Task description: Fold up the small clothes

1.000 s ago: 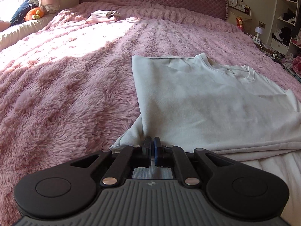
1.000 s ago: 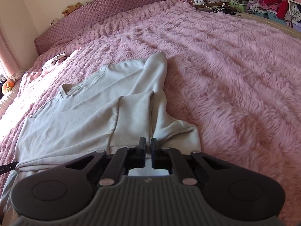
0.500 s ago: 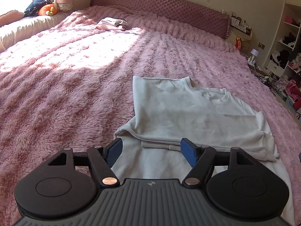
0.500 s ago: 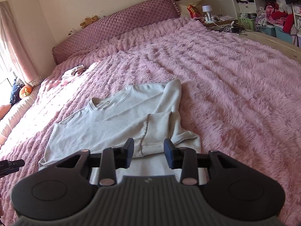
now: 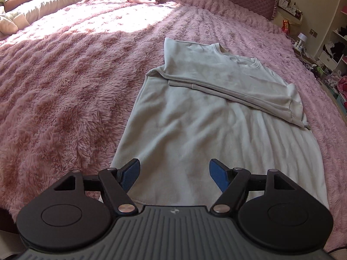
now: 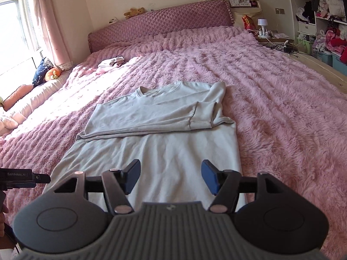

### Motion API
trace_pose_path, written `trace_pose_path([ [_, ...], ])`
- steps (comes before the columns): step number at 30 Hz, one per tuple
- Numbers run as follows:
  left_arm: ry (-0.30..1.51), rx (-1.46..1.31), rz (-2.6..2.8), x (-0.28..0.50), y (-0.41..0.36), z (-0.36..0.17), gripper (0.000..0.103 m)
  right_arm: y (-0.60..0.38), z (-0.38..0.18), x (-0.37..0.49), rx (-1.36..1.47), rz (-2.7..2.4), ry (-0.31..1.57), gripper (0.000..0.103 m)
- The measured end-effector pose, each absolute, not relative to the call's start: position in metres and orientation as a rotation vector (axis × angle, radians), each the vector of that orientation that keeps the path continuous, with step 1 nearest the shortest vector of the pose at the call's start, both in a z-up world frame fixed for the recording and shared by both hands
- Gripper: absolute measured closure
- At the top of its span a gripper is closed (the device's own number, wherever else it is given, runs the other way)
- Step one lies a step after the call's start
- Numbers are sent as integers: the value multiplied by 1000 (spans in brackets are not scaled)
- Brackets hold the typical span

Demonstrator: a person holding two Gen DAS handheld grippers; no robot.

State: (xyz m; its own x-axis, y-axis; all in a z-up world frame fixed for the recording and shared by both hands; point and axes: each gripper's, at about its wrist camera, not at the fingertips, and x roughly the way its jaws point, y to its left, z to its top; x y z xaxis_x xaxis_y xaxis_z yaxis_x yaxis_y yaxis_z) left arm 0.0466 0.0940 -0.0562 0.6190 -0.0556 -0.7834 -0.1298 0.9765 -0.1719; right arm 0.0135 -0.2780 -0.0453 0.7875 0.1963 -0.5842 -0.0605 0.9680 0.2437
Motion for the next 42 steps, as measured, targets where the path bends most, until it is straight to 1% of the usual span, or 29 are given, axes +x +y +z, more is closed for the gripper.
trace_pose_path([
  [5, 944, -225, 64, 24, 100, -68, 18, -294, -67, -20, 176, 116, 718, 39],
  [16, 1002, -383, 150, -4, 158, -106, 18, -341, -109, -37, 254, 22, 857, 40],
  [22, 964, -572, 65, -3, 182, -119, 18, -341, -119, -31, 296, 42, 892, 40],
  [28, 920, -682, -78, 10, 200, -128, 18, -344, -123, -29, 350, 73, 897, 40],
  [36, 938, -846, -271, 26, 227, -155, 18, -362, -141, -23, 482, 90, 948, 40],
  [42, 948, -959, -368, 33, 240, -168, 18, -369, -151, -18, 661, 158, 959, 40],
])
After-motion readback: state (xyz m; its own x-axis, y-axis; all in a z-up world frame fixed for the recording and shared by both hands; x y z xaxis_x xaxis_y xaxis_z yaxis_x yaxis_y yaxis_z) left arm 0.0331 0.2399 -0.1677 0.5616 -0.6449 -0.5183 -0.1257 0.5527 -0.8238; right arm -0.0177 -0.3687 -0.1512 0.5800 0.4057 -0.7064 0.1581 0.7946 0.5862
